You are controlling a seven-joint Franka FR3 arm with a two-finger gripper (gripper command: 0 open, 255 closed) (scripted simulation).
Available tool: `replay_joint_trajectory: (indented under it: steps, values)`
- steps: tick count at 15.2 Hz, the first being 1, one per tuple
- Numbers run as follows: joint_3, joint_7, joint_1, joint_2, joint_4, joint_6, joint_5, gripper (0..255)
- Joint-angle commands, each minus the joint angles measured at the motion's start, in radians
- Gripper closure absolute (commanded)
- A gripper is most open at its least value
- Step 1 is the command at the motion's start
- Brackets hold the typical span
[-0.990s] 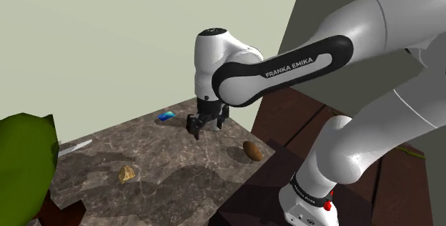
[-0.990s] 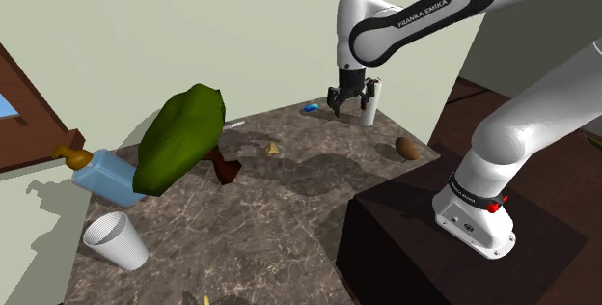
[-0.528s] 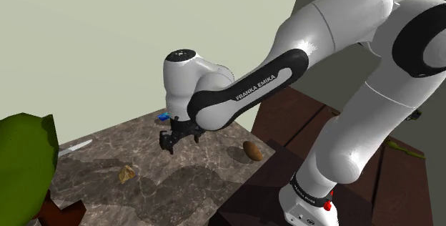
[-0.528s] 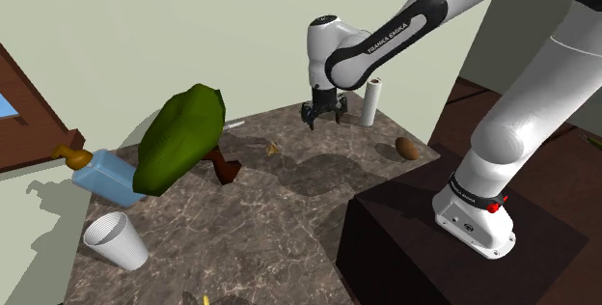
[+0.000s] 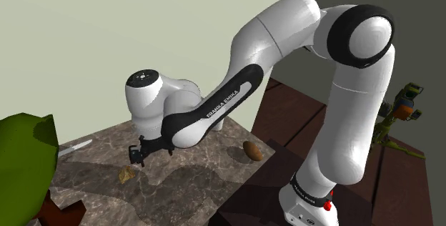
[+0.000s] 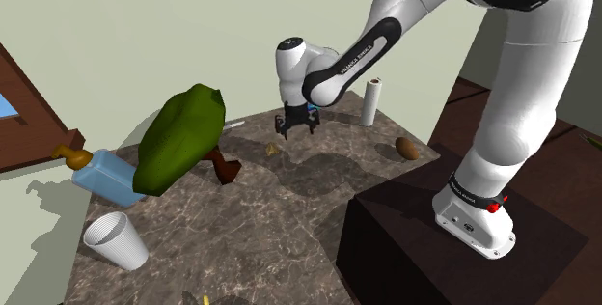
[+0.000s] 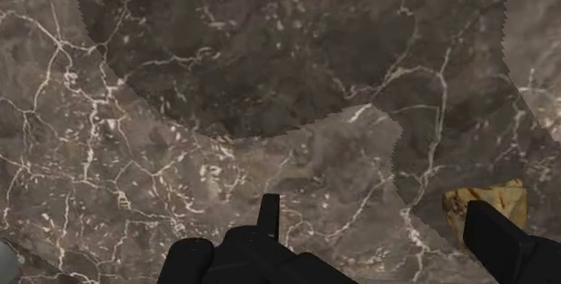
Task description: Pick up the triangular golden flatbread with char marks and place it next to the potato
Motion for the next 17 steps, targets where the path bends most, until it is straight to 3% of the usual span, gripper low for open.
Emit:
replay_joint_trajectory:
  steps: [1,8,17]
  values:
    - [-0.021,0.074,0.041,0.083,0.066,0.004,-0.072,0]
    - [-0.110,0.225,0.197,0.356,0.363,-0.036,-0.225,0]
    - [-0.150,0.252,0.218,0.445,0.397,0.018,-0.271,0]
